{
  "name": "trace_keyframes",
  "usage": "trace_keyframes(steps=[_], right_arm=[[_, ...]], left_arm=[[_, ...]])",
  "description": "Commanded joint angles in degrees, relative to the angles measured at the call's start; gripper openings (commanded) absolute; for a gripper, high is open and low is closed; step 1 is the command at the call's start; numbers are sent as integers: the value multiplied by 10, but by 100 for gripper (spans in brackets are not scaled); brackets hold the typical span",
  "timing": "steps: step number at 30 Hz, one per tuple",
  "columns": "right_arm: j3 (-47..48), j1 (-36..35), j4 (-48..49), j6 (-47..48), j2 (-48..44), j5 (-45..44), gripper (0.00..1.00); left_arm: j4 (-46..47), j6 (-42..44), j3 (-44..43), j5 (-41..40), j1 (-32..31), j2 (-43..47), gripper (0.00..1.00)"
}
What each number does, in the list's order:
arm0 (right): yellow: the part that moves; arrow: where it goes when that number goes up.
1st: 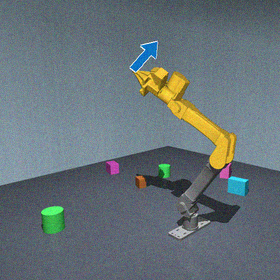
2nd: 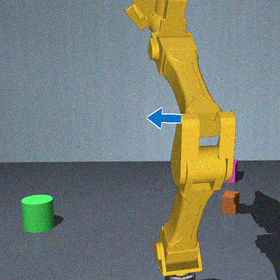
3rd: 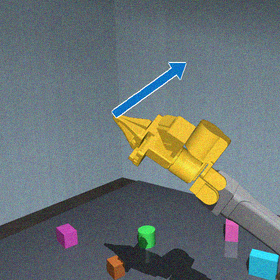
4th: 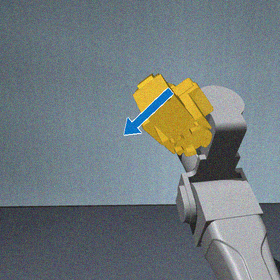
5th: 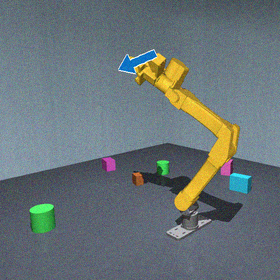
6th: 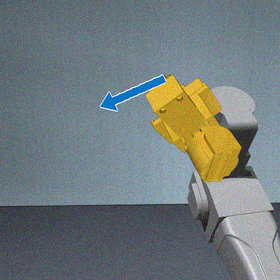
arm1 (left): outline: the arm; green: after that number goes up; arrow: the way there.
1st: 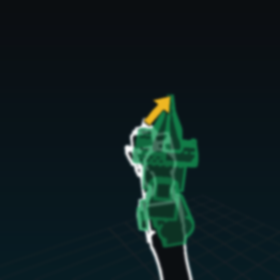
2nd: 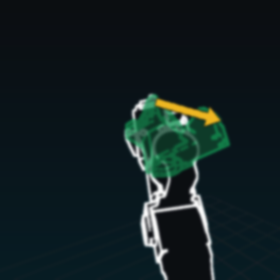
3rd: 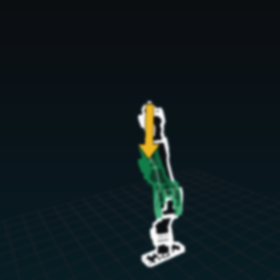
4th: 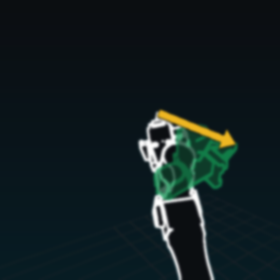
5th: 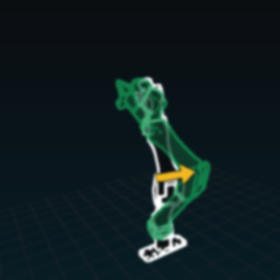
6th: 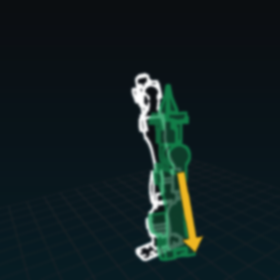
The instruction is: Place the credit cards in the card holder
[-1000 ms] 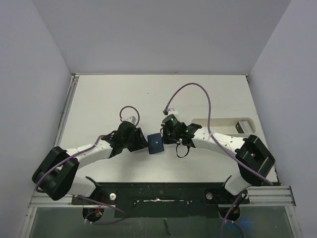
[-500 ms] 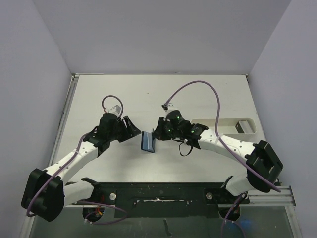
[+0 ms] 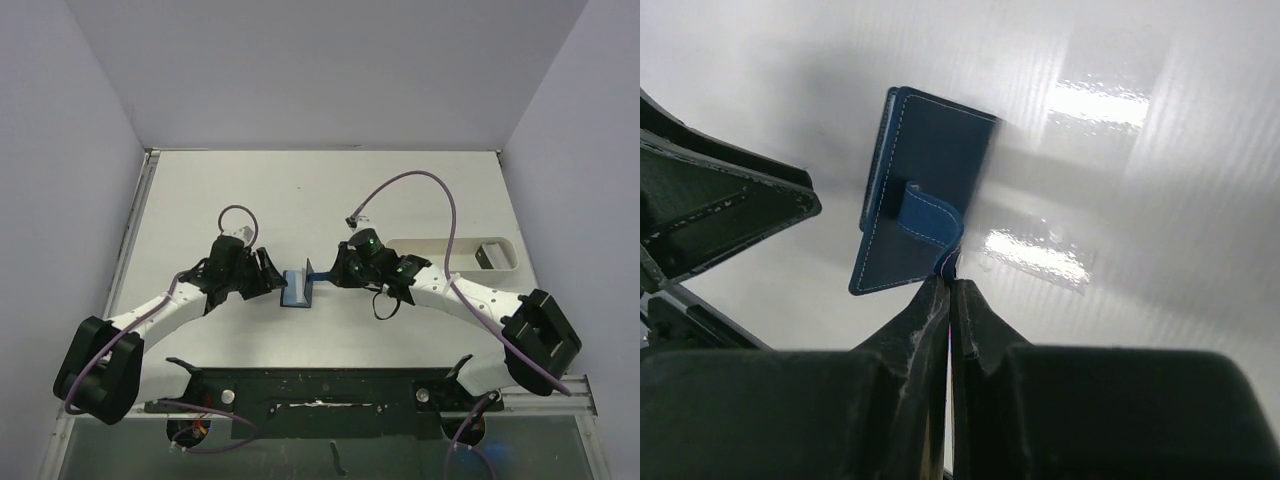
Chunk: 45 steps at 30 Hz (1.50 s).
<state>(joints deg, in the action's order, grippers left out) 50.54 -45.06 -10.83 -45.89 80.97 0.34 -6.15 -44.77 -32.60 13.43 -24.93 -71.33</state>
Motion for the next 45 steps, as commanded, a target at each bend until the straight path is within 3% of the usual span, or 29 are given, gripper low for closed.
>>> trace_keyframes(steps=[1,13,22,24,28,30,37,45], right_arm=[[-25,14,-7,3,-41,-28,0],[-38,25,-42,24,-42,-54,0],[-54,27,-39,32,-42,-58,0],[-56,28,-39,33,-41,-61,0],[-50,27,-47,34,-42,-59,0],[-33,28,-66,31,-45,-57,6],[18,22,-71,25,-77,15,34],[34,13,1,12,-30,59,41]], left_arm=[[47,19,1,4,1,-21,52],[93,11,-5,33,1,-90,48],[181,-24,16,97,1,-118,41],[198,-31,18,108,1,-124,35],[217,-46,17,128,1,-124,9],[214,-52,15,130,1,-116,0],[158,-43,2,102,-8,-62,0],[67,-7,-41,57,-39,-56,0]])
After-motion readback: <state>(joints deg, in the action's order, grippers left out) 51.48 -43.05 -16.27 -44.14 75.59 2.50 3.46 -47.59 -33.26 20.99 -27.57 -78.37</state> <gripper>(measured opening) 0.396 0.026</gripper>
